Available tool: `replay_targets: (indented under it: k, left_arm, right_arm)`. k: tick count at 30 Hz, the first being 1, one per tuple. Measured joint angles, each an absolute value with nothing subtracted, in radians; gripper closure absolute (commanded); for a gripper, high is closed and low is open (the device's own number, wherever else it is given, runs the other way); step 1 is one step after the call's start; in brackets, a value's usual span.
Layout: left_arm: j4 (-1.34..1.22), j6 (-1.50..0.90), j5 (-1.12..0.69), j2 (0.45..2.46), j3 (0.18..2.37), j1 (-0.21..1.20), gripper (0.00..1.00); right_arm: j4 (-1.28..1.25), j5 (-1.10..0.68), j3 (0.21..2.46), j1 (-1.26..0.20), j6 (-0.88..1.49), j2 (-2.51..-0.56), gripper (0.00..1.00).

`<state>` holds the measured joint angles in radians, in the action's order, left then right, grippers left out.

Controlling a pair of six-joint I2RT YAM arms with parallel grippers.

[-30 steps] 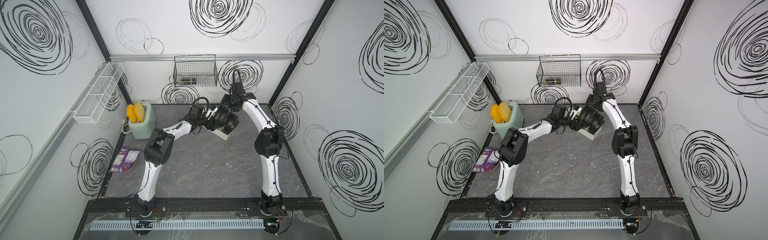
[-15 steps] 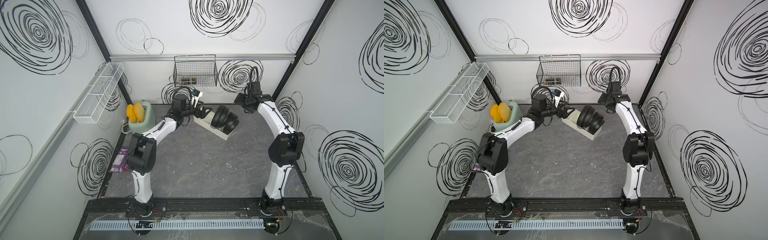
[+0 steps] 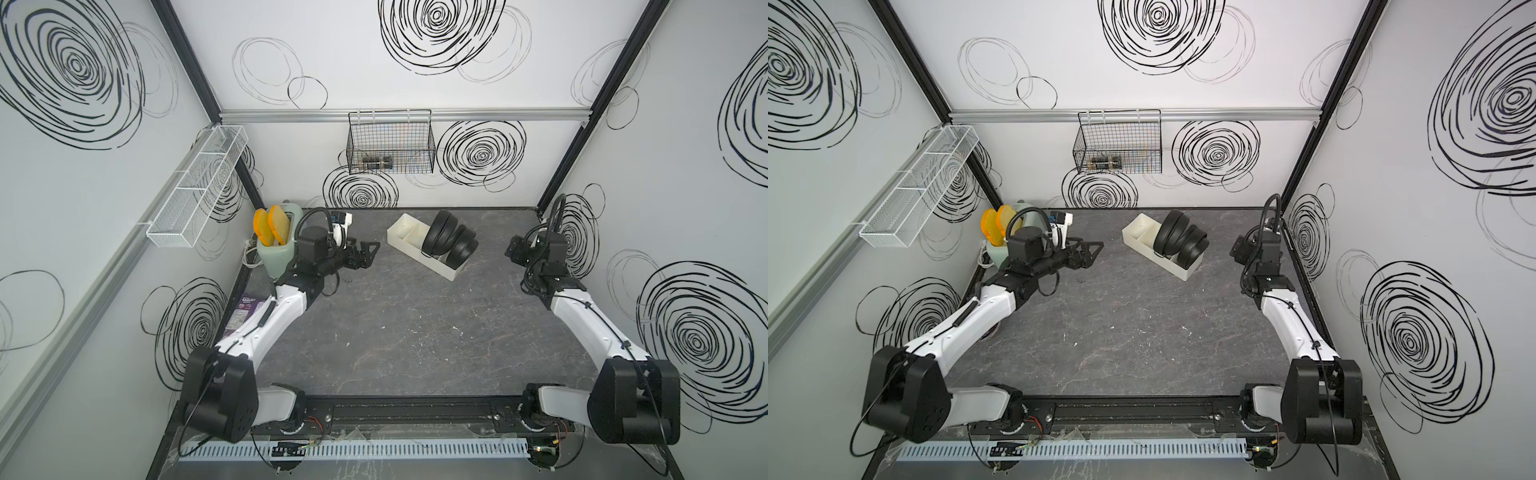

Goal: Place the belts into the storage roll
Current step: Reset both arms

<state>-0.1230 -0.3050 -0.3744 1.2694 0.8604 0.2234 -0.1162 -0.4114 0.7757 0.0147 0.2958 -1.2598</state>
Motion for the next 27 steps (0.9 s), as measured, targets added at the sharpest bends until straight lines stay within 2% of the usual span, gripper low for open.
replay_targets:
  k: [5, 13, 21, 27]
  left_arm:
    - [-0.108, -0.286, -0.179, 1.157, 0.701, 0.181, 0.03]
    - [-0.277, -0.147, -0.064, 1.18, 0.444, 0.021, 0.03]
    - [-0.752, -0.089, -0.097, 1.304, 0.266, -0.035, 0.03]
    - [-1.103, -0.017, -0.11, 1.421, 0.191, 0.019, 0.03]
  right_arm:
    - [-0.299, -0.398, 0.623, 0.038, 0.137, -1.324, 0.09]
    - [-0.603, -0.402, 0.427, 0.106, 0.049, -1.387, 0.08]
    - [-0.899, -0.4, 0.243, 0.116, 0.037, -1.375, 0.07]
    - [-1.021, -0.393, 0.219, 0.098, 0.018, -1.388, 0.06]
